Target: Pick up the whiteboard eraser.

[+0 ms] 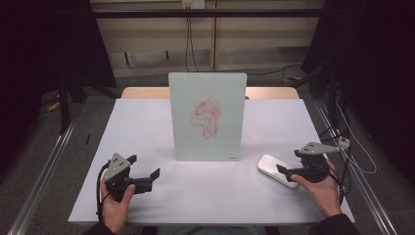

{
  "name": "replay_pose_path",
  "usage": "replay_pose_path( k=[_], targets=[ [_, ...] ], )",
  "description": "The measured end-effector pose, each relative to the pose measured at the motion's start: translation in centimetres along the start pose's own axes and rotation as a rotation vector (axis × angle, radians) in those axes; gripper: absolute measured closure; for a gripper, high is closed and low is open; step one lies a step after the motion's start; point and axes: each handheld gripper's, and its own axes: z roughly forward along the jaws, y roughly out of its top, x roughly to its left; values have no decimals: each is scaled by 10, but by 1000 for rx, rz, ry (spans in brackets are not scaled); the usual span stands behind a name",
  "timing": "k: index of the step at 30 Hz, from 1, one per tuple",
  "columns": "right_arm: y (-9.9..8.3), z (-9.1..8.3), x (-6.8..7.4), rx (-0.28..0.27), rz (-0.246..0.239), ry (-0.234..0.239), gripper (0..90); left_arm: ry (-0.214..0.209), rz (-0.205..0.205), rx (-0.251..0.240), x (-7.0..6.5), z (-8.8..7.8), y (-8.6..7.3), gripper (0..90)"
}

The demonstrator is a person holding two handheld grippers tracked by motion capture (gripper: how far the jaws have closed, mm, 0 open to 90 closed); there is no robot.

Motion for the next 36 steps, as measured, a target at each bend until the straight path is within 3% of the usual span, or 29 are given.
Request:
replay_pose_path(
  k=[10, 16, 23, 26, 36],
  targets=[
    [9, 15, 3, 101, -54, 116, 148, 2, 8, 4, 0, 0, 0, 39],
    [11, 20, 6, 134, -90, 126, 170, 1, 11, 10, -1, 1, 0, 39],
    [11, 31, 10, 211, -141, 146, 211, 6, 11, 7, -1, 1, 0, 39],
    [12, 31, 12, 209, -163, 149, 278, 6, 11, 6, -1, 1, 0, 39],
    [13, 32, 9, 240, -188, 167, 290, 9, 9, 13, -1, 2, -1, 40]
  ],
)
